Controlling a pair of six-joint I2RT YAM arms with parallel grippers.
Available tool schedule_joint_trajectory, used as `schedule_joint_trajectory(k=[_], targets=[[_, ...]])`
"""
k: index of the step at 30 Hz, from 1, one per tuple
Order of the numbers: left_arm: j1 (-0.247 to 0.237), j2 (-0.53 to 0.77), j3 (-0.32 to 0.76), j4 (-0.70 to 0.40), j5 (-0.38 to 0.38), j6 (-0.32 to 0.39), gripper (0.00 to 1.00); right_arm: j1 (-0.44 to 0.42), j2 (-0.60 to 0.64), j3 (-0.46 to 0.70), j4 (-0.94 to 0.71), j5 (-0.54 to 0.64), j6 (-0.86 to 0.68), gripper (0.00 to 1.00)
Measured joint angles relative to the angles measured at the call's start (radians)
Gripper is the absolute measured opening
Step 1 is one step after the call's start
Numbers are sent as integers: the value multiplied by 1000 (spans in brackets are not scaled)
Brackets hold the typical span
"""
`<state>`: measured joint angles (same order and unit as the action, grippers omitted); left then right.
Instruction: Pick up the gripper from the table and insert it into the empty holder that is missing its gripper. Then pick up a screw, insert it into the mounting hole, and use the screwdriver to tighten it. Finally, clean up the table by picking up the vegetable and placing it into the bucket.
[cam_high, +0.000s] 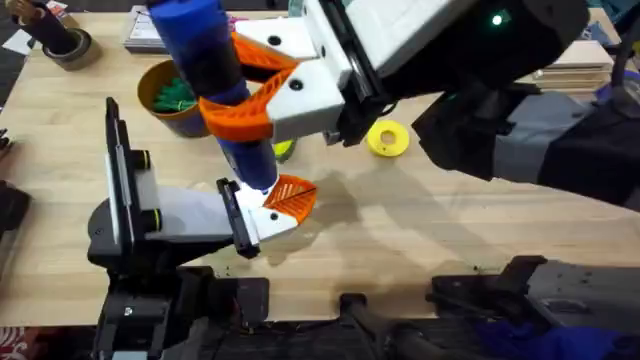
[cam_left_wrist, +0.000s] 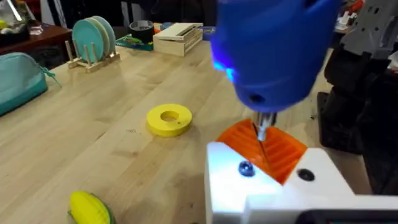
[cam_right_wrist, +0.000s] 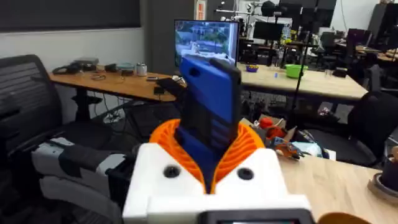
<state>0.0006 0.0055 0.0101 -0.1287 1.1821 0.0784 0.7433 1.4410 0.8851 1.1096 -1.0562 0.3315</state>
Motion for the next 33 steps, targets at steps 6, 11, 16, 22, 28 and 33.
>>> schedule_joint_trajectory(k=[6,11,16,22,28,33], targets=[[0,0,0,0,0,0,8,9,0,-1,5,0,-17,26],[0,0,0,0,0,0,8,14,1,-1,5,0,-24,26],[0,0,0,0,0,0,8,14,10,-1,7,0,-29,26],[0,0,0,0,0,0,8,14,35,-1,5,0,-38,26],[0,0,0,0,0,0,8,15,37,-4,5,0,-49,26],[0,0,0,0,0,0,8,16,37,-10,14,0,-52,26]])
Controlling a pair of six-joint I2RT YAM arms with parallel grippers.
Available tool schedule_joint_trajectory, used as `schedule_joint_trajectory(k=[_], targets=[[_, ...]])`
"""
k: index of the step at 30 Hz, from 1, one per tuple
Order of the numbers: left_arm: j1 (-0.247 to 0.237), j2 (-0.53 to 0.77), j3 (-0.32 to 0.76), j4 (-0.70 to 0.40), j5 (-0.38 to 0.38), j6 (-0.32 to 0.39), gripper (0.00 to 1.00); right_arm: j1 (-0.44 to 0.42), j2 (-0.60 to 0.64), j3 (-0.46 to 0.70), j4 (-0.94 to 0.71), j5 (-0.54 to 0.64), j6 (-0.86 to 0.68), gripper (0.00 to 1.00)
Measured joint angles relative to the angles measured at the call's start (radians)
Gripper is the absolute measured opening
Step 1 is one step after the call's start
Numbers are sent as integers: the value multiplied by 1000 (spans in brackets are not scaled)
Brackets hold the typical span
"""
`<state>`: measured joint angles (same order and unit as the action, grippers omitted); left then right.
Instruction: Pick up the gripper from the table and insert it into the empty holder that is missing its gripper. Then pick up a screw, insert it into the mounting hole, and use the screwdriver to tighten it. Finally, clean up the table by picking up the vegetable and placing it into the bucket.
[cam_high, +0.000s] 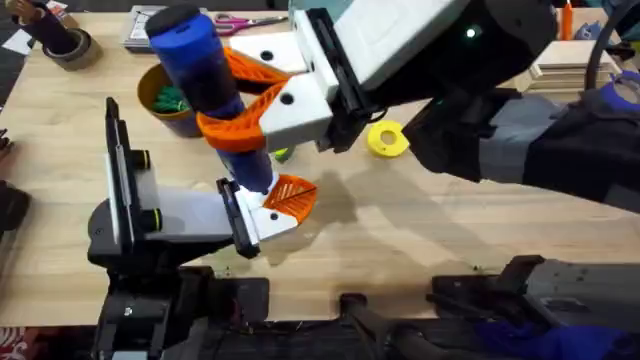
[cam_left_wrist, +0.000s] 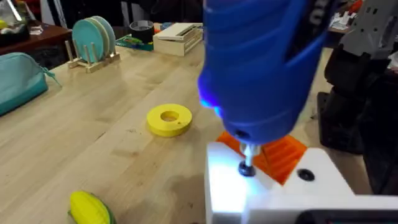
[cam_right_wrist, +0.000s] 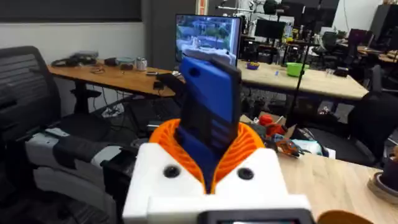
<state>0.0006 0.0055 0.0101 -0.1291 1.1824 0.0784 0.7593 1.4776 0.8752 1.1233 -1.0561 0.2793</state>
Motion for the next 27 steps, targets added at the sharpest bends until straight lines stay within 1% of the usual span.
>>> schedule_joint_trajectory(k=[27], targets=[[0,0,0,0,0,0,8,0,0,-15,3,0,-19,26]])
